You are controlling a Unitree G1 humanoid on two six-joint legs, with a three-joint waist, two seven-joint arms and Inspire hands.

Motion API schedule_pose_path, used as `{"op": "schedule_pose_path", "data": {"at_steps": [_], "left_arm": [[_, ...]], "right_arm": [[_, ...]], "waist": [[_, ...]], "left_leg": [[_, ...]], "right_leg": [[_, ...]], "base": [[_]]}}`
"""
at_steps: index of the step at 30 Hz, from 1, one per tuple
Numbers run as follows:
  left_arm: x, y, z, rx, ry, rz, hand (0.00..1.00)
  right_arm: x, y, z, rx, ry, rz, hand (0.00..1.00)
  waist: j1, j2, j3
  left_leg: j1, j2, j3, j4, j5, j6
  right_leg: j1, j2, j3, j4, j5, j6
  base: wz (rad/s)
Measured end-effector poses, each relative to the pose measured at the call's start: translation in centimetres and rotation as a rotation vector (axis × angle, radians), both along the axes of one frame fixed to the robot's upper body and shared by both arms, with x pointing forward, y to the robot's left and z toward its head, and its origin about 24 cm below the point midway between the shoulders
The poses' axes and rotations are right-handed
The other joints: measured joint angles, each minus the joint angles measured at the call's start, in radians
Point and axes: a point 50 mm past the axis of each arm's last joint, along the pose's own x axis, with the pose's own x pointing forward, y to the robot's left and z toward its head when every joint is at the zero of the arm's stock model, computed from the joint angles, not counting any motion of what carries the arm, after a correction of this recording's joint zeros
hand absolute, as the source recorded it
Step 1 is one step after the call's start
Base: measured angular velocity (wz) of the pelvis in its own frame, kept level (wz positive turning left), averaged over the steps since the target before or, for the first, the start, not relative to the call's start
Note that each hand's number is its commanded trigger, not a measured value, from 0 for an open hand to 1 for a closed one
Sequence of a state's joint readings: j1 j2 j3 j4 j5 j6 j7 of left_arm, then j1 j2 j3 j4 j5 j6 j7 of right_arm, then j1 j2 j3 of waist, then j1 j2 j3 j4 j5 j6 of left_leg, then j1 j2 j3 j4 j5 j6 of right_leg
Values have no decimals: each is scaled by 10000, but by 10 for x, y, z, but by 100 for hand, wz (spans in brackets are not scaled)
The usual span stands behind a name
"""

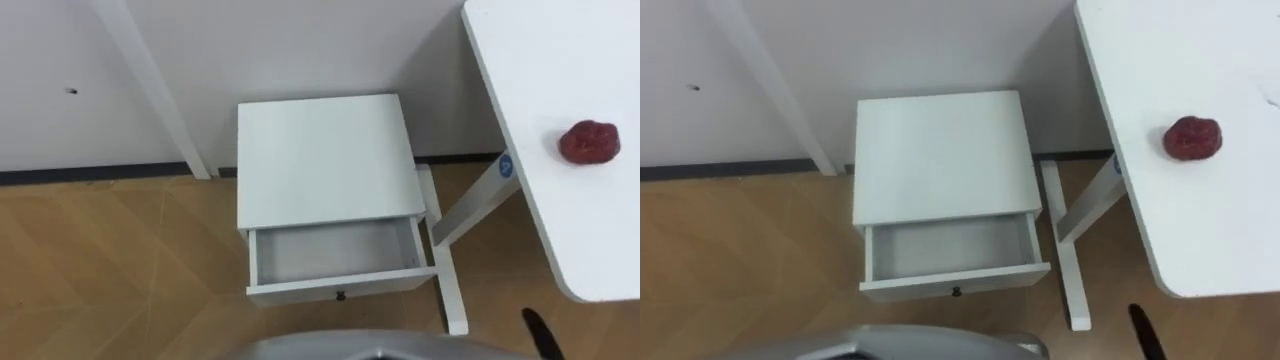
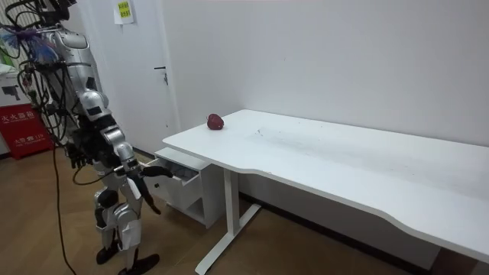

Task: Put apple and close drawer

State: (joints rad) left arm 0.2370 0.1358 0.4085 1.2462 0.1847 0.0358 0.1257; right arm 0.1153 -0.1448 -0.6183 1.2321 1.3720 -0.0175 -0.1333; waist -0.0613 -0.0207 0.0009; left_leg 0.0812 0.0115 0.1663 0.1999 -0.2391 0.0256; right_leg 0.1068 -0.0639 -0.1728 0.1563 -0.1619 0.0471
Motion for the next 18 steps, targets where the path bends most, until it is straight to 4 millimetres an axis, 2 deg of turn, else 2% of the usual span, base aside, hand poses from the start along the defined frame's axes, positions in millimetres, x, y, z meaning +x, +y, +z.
{"op": "schedule_pose_path", "data": {"at_steps": [2,7,12,14,18], "left_arm": [[-1,2,0,28,51,-12,0],[-1,13,5,255,28,-140,0],[2,20,7,443,-95,-244,0],[0,22,8,533,-48,-319,0],[-3,23,9,637,-59,-201,0]], "right_arm": [[6,-7,4,-109,-522,-1104,0],[23,-18,11,-407,-1117,-1868,0],[42,-28,21,-376,-1670,-2537,0],[56,-41,33,-736,-2260,-2917,0],[72,-66,62,-1758,-2729,-3307,0]], "waist": [[-44,-38,-25],[-27,-163,-64],[-61,-285,-51],[-140,-301,-39],[-196,-341,-65]], "left_leg": [[-8,40,137,31,0,0],[-25,91,277,53,0,-2],[-50,83,293,63,0,0],[-52,77,282,54,1,1],[-110,83,273,34,3,1]], "right_leg": [[-104,22,104,150,-1,-2],[-227,60,234,246,3,-9],[-258,51,234,294,4,-9],[-270,51,242,295,4,-9],[-364,58,257,306,3,-9]], "base": [[-13],[-10],[0],[0],[-1]]}}
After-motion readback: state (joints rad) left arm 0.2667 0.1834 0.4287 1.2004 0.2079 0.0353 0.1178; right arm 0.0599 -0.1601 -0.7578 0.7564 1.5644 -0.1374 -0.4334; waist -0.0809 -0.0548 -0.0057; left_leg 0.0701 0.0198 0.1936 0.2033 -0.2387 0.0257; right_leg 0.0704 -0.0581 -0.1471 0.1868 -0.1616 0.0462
